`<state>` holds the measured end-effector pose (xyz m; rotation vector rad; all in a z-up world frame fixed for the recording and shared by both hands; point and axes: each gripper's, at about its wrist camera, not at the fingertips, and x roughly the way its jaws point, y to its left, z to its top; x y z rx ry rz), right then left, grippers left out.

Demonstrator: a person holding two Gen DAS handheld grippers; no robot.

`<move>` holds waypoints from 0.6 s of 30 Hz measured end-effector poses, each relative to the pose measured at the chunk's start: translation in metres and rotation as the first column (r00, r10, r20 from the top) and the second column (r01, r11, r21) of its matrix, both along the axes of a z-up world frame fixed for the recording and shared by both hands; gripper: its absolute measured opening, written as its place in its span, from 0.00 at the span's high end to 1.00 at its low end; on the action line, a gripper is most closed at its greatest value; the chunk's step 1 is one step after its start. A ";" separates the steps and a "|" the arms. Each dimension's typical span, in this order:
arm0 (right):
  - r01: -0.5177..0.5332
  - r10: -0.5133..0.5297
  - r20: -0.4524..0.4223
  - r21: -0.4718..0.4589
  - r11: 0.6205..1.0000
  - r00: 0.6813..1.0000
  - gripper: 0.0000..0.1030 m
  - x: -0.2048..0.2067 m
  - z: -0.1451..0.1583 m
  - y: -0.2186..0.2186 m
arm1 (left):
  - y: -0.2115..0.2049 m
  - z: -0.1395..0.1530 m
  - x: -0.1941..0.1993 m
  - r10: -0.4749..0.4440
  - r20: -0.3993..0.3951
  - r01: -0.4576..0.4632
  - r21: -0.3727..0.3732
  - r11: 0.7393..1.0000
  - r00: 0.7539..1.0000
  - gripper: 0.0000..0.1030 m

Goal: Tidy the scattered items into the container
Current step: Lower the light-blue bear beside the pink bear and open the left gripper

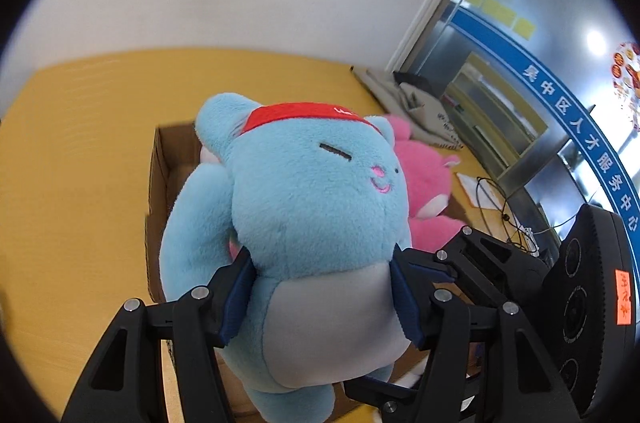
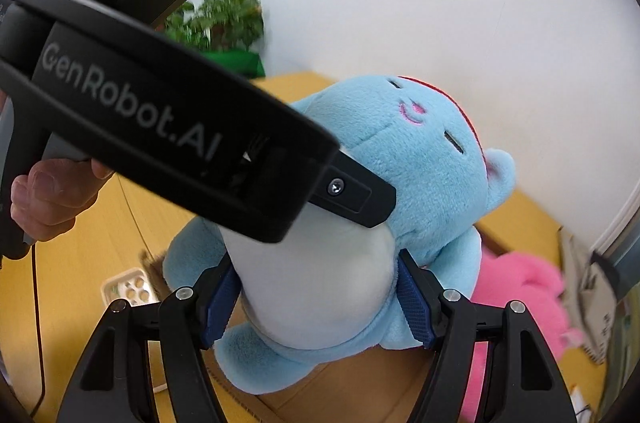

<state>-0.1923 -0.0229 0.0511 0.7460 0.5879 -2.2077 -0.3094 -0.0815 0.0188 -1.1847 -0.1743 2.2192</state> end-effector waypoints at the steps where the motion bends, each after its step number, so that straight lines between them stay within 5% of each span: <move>1: 0.001 -0.001 0.029 0.015 1.000 1.000 0.27 -0.005 -0.012 -0.004 | -0.002 -0.012 -0.005 0.001 0.030 -0.001 0.000 1.000 1.000 0.41; 9: -0.036 0.007 0.235 0.121 0.992 0.972 0.26 -0.013 -0.072 -0.027 | -0.021 -0.060 0.001 0.036 0.118 -0.037 0.001 0.999 0.992 0.40; 18: -0.059 0.014 0.234 0.186 0.981 0.972 0.19 0.006 -0.087 -0.027 | -0.031 -0.071 0.004 0.073 0.149 -0.081 0.051 0.995 0.986 0.27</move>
